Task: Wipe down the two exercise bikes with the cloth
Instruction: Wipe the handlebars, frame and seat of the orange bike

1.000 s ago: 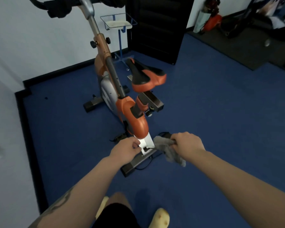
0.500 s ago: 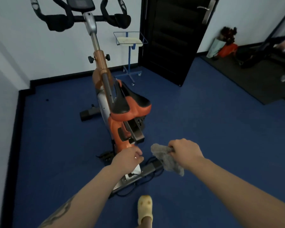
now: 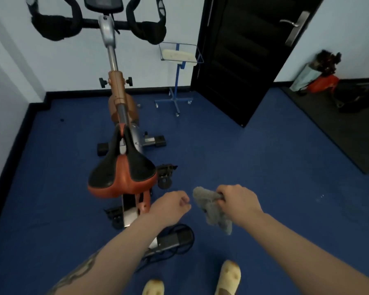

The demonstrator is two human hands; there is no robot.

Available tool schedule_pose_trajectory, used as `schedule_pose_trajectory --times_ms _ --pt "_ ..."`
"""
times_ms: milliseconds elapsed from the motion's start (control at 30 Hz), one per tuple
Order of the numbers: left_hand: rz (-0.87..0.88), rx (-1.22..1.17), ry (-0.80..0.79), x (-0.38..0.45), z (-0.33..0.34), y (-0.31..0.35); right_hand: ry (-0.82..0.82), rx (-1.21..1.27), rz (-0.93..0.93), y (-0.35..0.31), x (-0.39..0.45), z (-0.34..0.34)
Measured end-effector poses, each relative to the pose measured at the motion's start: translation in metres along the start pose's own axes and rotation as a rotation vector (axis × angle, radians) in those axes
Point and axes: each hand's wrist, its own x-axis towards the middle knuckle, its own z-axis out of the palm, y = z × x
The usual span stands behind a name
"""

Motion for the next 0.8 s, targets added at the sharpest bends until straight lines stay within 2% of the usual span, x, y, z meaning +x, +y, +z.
schedule_pose_trajectory --times_ms 200,333,467,667,800 --pt "-0.144 -0.085 0.178 0.051 0.015 0.047 -0.034 -0.035 -0.148 0.078 0.072 -0.024" --pt "-0.168 -0.128 0.197 0.092 0.035 0.099 -0.013 -0.067 -0.238 0.137 0.117 -0.047" --pt "-0.196 -0.196 0.298 0.123 0.041 0.144 -0.071 -0.112 -0.261 0.180 0.154 -0.065" --pt "-0.325 -0.201 0.360 0.146 0.016 0.145 -0.096 -0.074 -0.335 0.187 0.208 -0.074" --pt "-0.330 -0.196 0.432 0.178 -0.011 0.138 -0.091 -0.062 -0.411 0.167 0.249 -0.083"
